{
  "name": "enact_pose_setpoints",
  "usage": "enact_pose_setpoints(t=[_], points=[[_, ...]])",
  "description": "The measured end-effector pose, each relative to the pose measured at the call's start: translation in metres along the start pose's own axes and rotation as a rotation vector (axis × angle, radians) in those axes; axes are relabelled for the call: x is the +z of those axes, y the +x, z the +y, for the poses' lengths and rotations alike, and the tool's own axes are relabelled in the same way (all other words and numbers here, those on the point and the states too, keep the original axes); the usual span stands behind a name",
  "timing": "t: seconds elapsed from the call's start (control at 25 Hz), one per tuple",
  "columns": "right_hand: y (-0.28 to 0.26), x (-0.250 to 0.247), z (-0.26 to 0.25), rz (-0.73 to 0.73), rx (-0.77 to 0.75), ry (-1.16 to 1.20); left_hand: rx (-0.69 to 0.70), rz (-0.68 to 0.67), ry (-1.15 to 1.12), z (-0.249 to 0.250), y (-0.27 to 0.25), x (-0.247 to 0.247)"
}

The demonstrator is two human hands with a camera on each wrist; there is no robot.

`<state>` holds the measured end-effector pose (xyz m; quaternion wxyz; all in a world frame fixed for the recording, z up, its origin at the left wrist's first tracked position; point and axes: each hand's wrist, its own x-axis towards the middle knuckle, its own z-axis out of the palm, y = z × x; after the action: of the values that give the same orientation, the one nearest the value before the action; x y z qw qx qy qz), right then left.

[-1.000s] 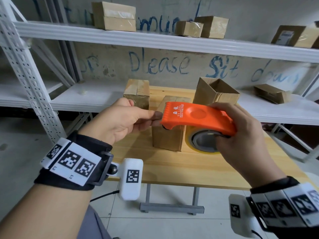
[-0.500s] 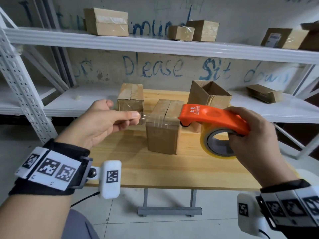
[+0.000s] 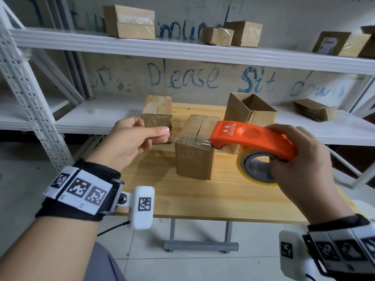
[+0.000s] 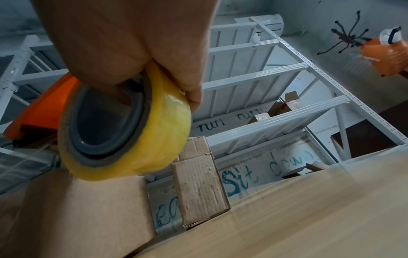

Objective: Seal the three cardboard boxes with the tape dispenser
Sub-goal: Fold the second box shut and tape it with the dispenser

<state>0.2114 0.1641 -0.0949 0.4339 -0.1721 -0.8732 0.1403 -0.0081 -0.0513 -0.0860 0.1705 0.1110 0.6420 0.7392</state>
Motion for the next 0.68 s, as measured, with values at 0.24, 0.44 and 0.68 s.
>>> enact_pose_setpoints(t=[0.24, 0.44, 0.68], points=[[0.001, -0.001, 0.007, -0.026, 0.058, -0.037, 0.052, -0.002, 0.082, -0.009, 0.003, 0.011], [0.001, -0.001, 0.007, -0.040, 0.031, -0.001, 0.033, 0.006, 0.042, -0.008, 0.006, 0.009], [0.002, -0.004, 0.008, -0.113, 0.003, 0.048, -0.022, 0.005, 0.017, -0.005, 0.007, 0.004]])
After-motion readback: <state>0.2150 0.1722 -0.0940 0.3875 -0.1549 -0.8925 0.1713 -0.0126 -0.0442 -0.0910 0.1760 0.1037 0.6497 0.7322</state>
